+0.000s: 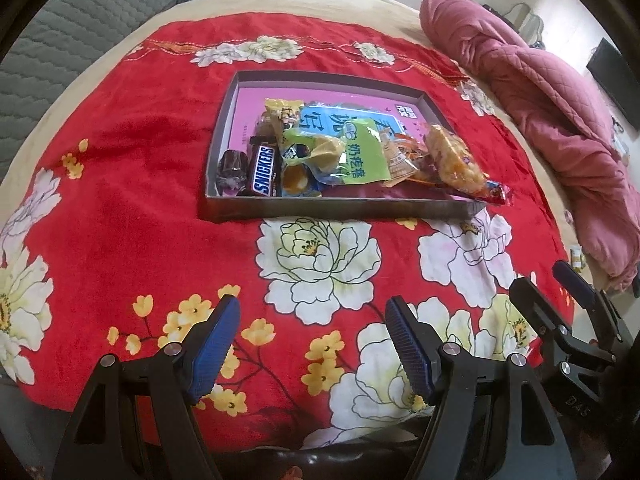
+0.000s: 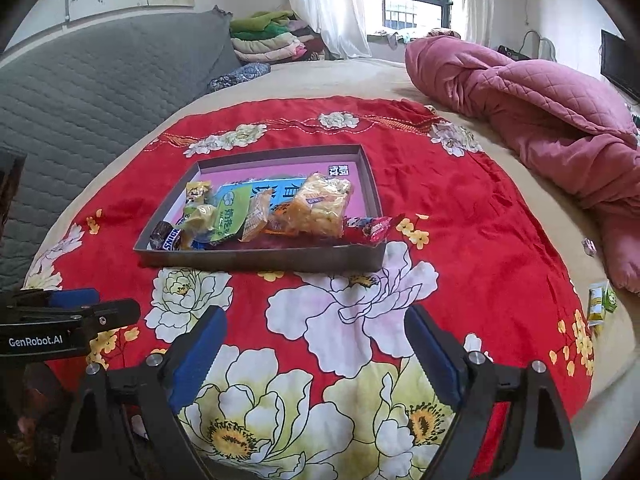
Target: Organize snacks
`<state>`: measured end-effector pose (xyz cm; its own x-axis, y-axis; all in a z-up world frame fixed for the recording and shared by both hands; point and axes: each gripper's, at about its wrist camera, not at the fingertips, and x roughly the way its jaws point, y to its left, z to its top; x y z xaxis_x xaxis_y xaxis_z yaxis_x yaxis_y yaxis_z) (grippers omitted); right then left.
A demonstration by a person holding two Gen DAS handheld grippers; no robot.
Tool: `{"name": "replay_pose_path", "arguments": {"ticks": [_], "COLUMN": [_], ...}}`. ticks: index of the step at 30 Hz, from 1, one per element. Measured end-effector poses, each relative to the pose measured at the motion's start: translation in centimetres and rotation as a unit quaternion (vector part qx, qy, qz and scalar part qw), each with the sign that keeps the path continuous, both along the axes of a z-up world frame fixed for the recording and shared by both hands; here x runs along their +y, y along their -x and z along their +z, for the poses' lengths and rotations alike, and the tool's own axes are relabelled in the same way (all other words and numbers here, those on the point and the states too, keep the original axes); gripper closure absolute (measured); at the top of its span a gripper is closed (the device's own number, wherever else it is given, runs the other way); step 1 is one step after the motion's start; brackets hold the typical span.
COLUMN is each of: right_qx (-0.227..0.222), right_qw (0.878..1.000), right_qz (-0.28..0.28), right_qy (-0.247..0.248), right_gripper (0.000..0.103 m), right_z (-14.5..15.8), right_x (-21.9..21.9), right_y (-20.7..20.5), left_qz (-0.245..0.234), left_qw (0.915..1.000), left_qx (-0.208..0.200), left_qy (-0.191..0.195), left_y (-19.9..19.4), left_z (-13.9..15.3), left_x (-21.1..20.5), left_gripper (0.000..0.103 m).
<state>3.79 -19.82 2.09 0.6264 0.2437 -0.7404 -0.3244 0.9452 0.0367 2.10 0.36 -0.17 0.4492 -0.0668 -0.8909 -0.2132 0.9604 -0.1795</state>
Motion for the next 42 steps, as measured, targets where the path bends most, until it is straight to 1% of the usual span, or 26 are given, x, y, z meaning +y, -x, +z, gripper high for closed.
{"name": "replay_pose_path", "arguments": {"ticks": [13, 30, 42], "right_qx": [0.004, 0.01, 0.014], "right_qw": [1.0, 1.0, 1.0], "right_qz": [0.001, 0.002, -0.002], "right_qy": [0.004, 0.008, 0.01], "right_gripper": [0.013, 0.013, 0.013], "right_z": [-0.4, -0.8, -1.0], "right_x": [0.1, 0.3, 0.2], "right_y": [-0.1, -0.3, -0.5], "left_qz": [-0.002, -0.004, -0.01], "left_qw": [0.9999, 0.9999, 0.9996], "left_qx": [0.005, 0.012, 0.011], "left_qy": [-0.009, -0.011, -0.024], "left_y": [0.0, -0.1, -0.2], "left_z": [-0.2, -0.5, -0.5], "left_x": [-0.2, -0.4, -0.7], "left_gripper": [0.027, 0.027, 0.027]}}
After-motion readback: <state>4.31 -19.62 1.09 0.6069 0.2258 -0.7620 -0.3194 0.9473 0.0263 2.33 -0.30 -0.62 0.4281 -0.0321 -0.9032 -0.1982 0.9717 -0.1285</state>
